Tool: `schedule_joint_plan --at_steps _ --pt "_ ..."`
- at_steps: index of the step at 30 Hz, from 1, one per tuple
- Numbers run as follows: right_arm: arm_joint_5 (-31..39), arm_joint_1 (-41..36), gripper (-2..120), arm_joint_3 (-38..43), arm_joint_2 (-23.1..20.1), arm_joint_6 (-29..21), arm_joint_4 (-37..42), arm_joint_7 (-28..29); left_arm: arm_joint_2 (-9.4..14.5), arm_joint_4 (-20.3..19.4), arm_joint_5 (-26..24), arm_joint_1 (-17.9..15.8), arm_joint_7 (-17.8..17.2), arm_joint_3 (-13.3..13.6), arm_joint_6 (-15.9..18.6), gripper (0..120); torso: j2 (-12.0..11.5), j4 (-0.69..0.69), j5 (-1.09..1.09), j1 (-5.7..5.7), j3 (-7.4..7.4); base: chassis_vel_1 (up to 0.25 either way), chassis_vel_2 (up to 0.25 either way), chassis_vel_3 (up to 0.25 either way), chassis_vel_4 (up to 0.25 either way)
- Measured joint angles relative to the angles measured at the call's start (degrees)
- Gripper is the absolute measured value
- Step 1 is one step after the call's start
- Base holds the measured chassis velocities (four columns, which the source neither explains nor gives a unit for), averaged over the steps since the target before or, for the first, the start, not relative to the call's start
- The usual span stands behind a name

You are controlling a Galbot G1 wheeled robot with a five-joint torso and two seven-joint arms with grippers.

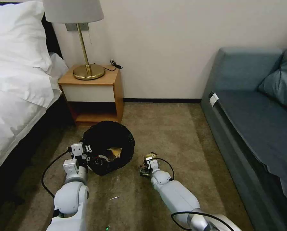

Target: Pick up the trash bin, then pick up the garbage on the floor and place it into the trash bin.

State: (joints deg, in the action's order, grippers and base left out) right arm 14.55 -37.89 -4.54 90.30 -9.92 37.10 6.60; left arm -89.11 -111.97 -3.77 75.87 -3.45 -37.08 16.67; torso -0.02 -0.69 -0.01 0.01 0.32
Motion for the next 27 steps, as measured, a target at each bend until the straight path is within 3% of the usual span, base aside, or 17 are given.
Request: schedule_joint_plan --at_steps 5,8,10,12,13,15,16,17,18,20,21,27 --pt "-0.6 -0.3 99 0.5 0.0 0.9 -0.3 -1.5 0.0 -0.2 0.0 0.3 0.0 0.0 0.0 4 0.0 0.0 0.0 0.0 0.0 0.0 0.0 0.0 0.0" --pt "-0.8 -0.5 90 0.7 -0.1 1.2 -0.4 -2.0 -0.1 -0.3 0.0 0.3 0.0 0.0 0.0 4 0.0 0.0 0.0 0.0 0.0 0.0 0.0 0.0 0.0" --pt "-1.0 -0.8 79 0.8 -0.1 1.5 -0.4 -2.2 -0.1 -0.3 0.0 0.2 0.0 0.0 0.0 4 0.0 0.0 0.0 0.0 0.0 0.0 0.0 0.0 0.0" --pt "-1.0 -0.8 77 0.8 -0.1 1.5 -0.4 -2.2 -0.1 -0.3 0.0 0.2 0.0 0.0 0.0 4 0.0 0.0 0.0 0.0 0.0 0.0 0.0 0.0 0.0" --pt "-1.0 -0.9 69 0.9 -0.1 1.6 -0.4 -2.2 -0.1 -0.3 0.0 0.1 0.0 0.0 0.0 4 0.0 0.0 0.0 0.0 0.0 0.0 0.0 0.0 0.0" --pt "-1.0 -0.9 68 0.9 -0.1 1.6 -0.4 -2.2 -0.1 -0.3 0.0 0.1 0.0 0.0 0.0 4 0.0 0.0 0.0 0.0 0.0 0.0 0.0 0.0 0.0" --pt "-1.0 -0.9 59 0.9 -0.1 1.6 -0.4 -2.2 -0.1 -0.3 0.0 0.1 0.0 0.1 0.0 4 0.0 0.0 0.0 0.0 0.0 0.0 0.0 0.0 0.0" --pt "-1.0 -0.9 59 0.9 -0.1 1.6 -0.4 -2.2 -0.1 -0.3 0.0 0.1 0.0 0.1 0.0 4 0.0 0.0 0.0 0.0 0.0 0.0 0.0 0.0 0.0" --pt "-1.0 -0.9 49 0.9 -0.1 1.7 -0.4 -2.2 -0.1 -0.3 0.0 0.1 0.0 0.1 0.0 4 0.0 0.0 0.0 0.0 0.0 0.0 0.0 0.0 0.0" --pt "-1.0 -0.9 48 0.9 -0.1 1.7 -0.4 -2.2 -0.2 -0.3 0.0 0.0 0.0 0.1 0.0 4 0.0 0.0 0.0 0.0 0.0 0.0 0.0 0.0 0.0" --pt "-1.0 -0.9 39 0.9 -0.2 1.7 -0.4 -2.2 -0.2 -0.3 0.0 0.0 0.0 0.1 0.0 4 0.0 0.0 0.0 0.0 0.0 0.0 0.0 0.0 0.0" --pt "-1.7 -0.7 17 1.0 0.0 2.3 -0.5 -2.4 -0.2 -0.5 0.0 0.0 0.0 -0.1 0.0 4 0.0 0.0 0.0 0.01 0.0 0.0 0.0 0.0 0.0"
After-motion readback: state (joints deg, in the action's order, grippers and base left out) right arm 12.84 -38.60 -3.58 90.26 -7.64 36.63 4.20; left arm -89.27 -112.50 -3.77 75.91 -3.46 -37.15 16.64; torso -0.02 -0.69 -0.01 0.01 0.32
